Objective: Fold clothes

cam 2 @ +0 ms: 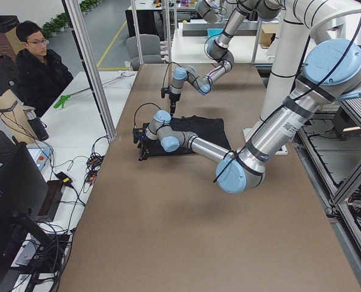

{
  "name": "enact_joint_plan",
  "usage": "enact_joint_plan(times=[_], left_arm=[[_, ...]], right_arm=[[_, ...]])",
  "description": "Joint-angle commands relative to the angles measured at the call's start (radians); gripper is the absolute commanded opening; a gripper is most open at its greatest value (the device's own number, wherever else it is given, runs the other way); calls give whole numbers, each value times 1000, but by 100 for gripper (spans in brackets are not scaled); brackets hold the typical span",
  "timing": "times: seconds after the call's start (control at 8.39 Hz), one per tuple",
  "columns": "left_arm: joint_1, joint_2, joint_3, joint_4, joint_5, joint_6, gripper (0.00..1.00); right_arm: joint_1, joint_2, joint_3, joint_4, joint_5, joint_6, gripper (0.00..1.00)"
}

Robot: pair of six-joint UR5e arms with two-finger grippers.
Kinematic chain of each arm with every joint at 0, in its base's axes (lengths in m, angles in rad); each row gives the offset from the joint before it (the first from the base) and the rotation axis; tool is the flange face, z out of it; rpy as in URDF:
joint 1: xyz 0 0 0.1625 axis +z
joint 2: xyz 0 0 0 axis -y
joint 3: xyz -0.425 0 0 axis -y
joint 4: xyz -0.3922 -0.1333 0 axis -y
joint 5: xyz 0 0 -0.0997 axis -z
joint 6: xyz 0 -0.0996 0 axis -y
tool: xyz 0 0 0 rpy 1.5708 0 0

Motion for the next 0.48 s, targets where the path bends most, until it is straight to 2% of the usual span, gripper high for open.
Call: enact_joint_plan(times=[0.0, 0.12, 0.24, 0.36], left_arm=[[1, 3, 2, 0, 3, 0, 94], [-1, 4, 2, 0, 3, 3, 94], [-2, 6, 4, 0, 3, 7, 94], [-1, 4, 4, 0, 3, 7, 94]], right_arm=[[-173, -207, 290, 4, -142, 421, 94], [-225, -210, 309, -4, -198, 584, 86], [-264, -231, 314, -2, -204, 733, 73], [-322, -253, 320, -1, -261, 857, 67]])
